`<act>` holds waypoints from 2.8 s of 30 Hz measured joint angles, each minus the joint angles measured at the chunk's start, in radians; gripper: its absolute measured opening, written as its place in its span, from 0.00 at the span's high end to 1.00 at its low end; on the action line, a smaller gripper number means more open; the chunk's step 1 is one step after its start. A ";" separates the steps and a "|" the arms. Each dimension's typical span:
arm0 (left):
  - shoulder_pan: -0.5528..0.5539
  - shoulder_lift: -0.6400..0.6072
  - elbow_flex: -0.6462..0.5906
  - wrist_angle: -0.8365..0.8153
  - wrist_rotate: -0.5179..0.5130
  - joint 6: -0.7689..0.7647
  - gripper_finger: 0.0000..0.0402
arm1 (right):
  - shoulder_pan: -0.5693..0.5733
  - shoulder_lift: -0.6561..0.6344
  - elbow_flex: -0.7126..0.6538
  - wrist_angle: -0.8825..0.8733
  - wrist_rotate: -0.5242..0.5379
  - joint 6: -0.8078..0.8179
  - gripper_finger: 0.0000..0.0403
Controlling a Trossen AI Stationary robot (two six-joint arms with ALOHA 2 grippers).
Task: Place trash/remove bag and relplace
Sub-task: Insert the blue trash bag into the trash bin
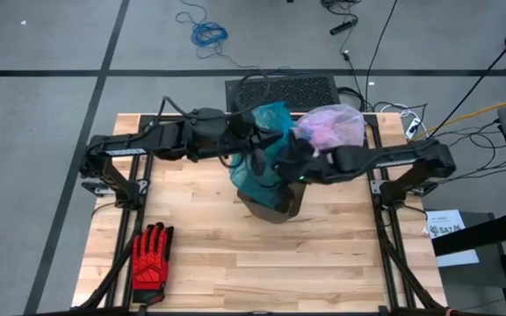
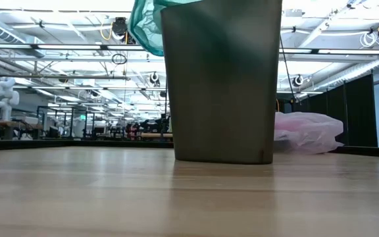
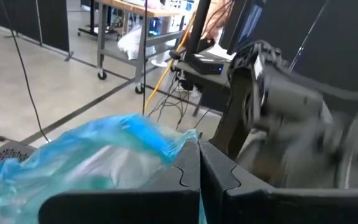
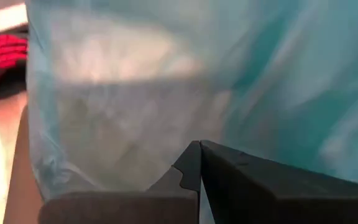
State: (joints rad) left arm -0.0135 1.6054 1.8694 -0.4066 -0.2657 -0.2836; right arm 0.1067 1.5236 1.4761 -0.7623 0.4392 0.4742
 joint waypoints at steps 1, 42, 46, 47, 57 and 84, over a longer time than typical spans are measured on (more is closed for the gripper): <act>0.000 -0.005 0.000 -0.001 0.000 0.000 1.00 | 0.006 0.017 0.000 -0.003 -0.005 0.025 1.00; -0.009 -0.262 -0.381 0.050 -0.011 -0.129 1.00 | -0.049 0.161 -0.064 -0.026 -0.323 0.189 1.00; -0.006 -0.305 -0.408 0.045 -0.021 -0.112 1.00 | -0.078 0.201 -0.064 0.094 -0.382 0.202 1.00; -0.003 -0.317 -0.408 0.040 -0.027 -0.095 1.00 | -0.087 0.209 -0.063 0.124 -0.398 0.206 1.00; 0.039 -0.404 -0.408 -0.095 -0.071 -0.077 1.00 | -0.171 0.219 0.019 0.237 -0.448 0.141 1.00; 0.021 -0.401 -0.460 0.161 0.019 -0.118 1.00 | -0.160 0.288 0.214 0.062 -0.417 -0.221 1.00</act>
State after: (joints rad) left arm 0.0071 1.2045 1.4098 -0.2454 -0.2468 -0.4021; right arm -0.0531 1.8113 1.6899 -0.7001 0.0218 0.2528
